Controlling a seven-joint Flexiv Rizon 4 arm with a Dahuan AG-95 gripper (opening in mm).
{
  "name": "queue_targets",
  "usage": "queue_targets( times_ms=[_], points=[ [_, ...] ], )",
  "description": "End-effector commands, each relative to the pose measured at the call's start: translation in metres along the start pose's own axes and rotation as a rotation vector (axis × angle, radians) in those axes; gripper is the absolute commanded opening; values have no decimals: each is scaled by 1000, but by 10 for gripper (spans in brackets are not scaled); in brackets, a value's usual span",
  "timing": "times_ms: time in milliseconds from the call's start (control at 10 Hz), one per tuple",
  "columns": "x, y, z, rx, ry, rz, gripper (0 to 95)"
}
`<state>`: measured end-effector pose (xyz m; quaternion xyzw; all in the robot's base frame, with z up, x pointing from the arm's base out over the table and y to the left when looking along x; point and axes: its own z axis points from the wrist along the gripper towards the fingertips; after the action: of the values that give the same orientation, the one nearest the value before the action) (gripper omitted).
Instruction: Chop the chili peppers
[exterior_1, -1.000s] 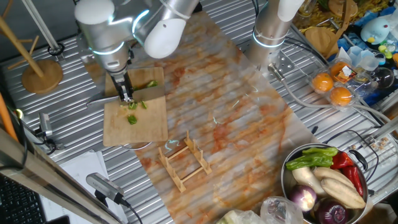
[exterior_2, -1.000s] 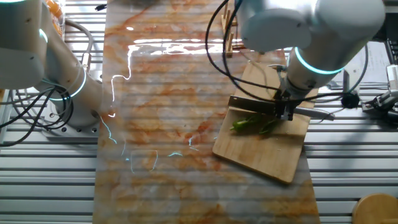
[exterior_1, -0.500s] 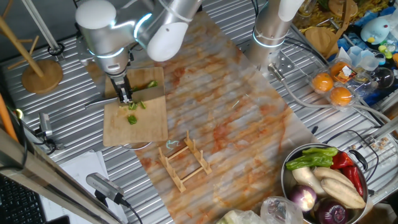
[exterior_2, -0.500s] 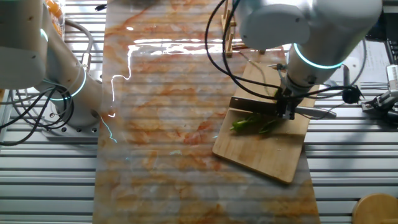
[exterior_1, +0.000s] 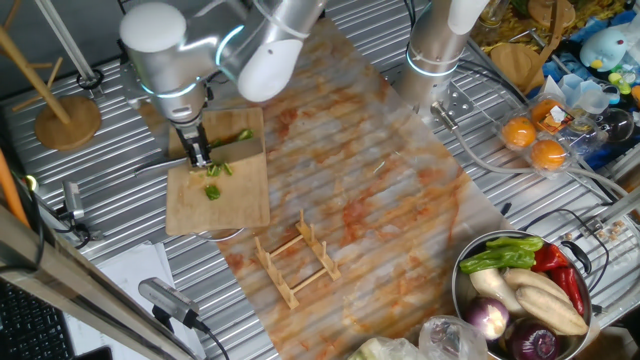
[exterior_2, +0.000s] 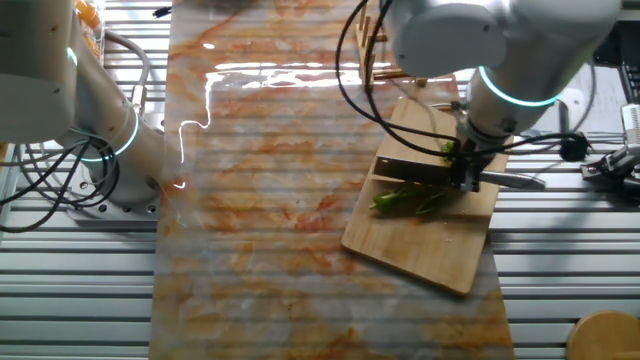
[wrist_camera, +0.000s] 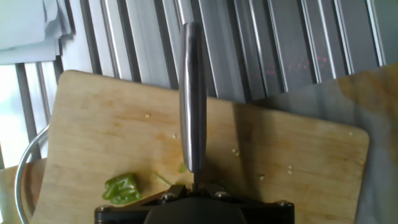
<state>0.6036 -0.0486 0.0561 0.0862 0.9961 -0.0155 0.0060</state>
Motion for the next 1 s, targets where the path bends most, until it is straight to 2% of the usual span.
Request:
queue_targets(
  times_ms=[100, 400, 500, 600, 700, 800, 900, 1000],
  points=[
    [0, -1, 4, -6, -25, 4, 0],
    [11, 2, -7, -12, -13, 0, 0],
    [18, 4, -3, -14, -23, -3, 0],
    [28, 7, 6, -11, -30, -2, 0],
    [32, 10, 9, -4, -28, -1, 0],
    [33, 10, 8, 4, -27, -5, 0],
    [32, 9, 7, 33, -31, -26, 0],
    [30, 9, 6, 26, -43, -26, 0]
  ],
)
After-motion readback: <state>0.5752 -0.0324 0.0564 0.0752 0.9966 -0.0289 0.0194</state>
